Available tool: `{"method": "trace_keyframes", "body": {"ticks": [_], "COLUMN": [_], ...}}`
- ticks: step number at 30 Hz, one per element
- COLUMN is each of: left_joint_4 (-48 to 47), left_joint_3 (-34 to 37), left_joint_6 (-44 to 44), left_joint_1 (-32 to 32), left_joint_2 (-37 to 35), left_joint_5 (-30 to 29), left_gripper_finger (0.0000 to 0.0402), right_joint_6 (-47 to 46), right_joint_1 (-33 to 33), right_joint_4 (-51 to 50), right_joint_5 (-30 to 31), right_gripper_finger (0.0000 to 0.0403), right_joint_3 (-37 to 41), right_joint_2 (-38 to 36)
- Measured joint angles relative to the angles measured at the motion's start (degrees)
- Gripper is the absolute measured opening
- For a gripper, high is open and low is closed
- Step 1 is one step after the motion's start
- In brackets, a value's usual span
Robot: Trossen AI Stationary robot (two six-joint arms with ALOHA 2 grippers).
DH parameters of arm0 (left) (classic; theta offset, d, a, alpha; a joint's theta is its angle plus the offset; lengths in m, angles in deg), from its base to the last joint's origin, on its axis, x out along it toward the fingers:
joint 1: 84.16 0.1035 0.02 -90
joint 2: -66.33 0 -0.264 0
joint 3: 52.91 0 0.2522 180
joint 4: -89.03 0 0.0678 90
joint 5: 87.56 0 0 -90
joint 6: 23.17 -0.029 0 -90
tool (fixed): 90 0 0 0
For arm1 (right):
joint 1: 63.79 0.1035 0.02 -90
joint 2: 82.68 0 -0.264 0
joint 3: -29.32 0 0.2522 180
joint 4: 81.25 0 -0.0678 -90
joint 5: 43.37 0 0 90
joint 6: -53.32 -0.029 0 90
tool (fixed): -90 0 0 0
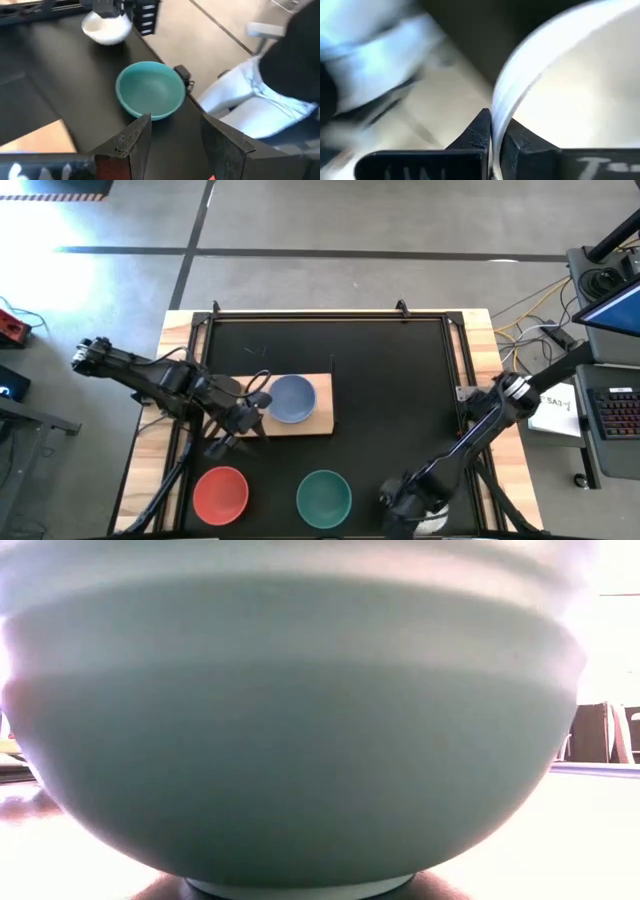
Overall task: Place and stack bowls onto a shelf
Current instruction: Stack the large white bowl on top of the large light blue bowl on the shelf
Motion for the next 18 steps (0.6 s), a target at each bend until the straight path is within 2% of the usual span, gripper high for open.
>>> {"method": "trace_keyframes", "body": {"ticks": [3,8,11,15,18], "left_joint_4": [0.85,4.5,7.86,12.36,15.37], "left_joint_3": [0.02,0.15,0.17,0.24,0.24], "left_joint_6": [-2.41,-7.74,-11.16,-15.83,-17.52], "left_joint_1": [-0.48,-2.49,-4.22,-6.22,-6.56], "left_joint_2": [0.18,0.18,0.27,0.66,1.31], "left_joint_5": [3.38,9.84,13.87,14.75,14.69], "left_gripper_finger": [0.0152,0.0152,0.0152,0.0152,0.0152], "right_joint_6": [3.98,11.76,21.9,40.33,53.69], "right_joint_1": [0.0,0.0,-0.33,-2.14,-4.57], "right_joint_4": [11.16,20.46,22.77,27.83,32.19], "right_joint_5": [1.82,13.94,21.79,22.7,18.78], "right_gripper_finger": [0.0008,0.0008,0.0008,0.0008,0.0008], "right_joint_3": [-0.03,-0.06,-0.03,-0.03,-0.03], "right_joint_2": [-3.31,-8.65,-10.71,-11.42,-10.95]}}
